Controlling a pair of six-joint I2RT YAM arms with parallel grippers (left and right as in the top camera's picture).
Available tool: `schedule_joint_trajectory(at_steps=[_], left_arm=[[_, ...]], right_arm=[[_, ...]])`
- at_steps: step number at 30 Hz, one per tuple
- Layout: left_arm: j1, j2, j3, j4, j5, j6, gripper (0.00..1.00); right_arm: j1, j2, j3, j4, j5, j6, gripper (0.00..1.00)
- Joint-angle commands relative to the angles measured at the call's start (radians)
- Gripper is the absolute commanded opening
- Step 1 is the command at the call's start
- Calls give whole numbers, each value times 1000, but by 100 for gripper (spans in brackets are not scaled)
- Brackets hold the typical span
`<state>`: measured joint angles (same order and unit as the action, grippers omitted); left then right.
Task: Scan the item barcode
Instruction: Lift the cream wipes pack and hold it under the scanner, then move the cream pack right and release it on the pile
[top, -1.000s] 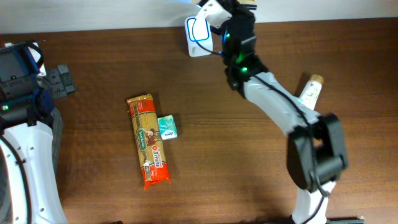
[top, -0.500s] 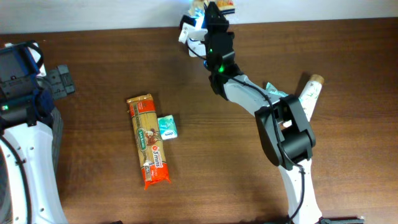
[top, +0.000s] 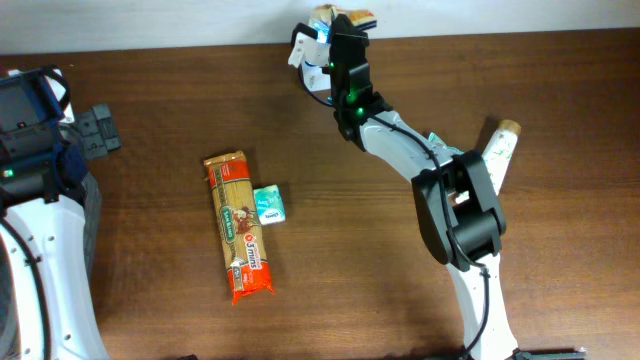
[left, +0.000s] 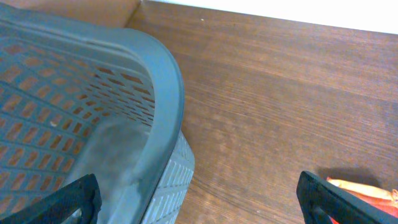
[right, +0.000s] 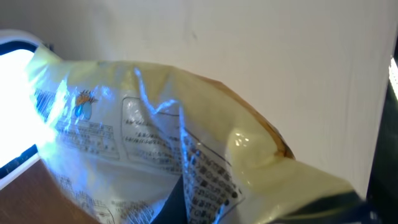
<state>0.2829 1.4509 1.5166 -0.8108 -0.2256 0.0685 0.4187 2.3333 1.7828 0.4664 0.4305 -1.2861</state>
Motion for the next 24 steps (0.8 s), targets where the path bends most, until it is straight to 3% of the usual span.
schedule_joint_trajectory(at_steps=[1, 3, 6, 7, 9, 11, 13, 17, 22, 23, 24], left_arm=[[5, -8, 3, 2, -3, 16, 99], [5, -8, 3, 2, -3, 16, 99], [5, -8, 3, 1, -3, 16, 99], [5, -8, 3, 1, -3, 16, 99], [5, -8, 3, 1, -3, 16, 99], [5, -8, 3, 2, -3, 16, 99], [5, -8, 3, 1, -3, 16, 99], [5, -8, 3, 2, -3, 16, 99], [5, -8, 3, 1, -3, 16, 99], [5, -8, 3, 2, -3, 16, 99], [5, -8, 3, 1, -3, 16, 99]], right_arm=[[-7, -226, 25, -198, 59, 250, 4], [-4, -357, 25, -467, 3, 431, 4], [-59, -625, 25, -1035, -339, 1017, 4], [-114, -691, 25, -1187, -485, 1143, 4], [-233, -749, 25, -1366, -668, 1198, 4], [-417, -731, 8, -1568, -723, 1198, 4], [-591, -644, -79, -1612, -723, 1229, 4], [-789, -460, -140, -1558, -717, 1303, 4], [-908, -370, -141, -1545, -700, 1329, 8], [-908, -370, -141, -1547, -700, 1335, 76], [-908, -371, -141, -1549, -688, 1371, 82]])
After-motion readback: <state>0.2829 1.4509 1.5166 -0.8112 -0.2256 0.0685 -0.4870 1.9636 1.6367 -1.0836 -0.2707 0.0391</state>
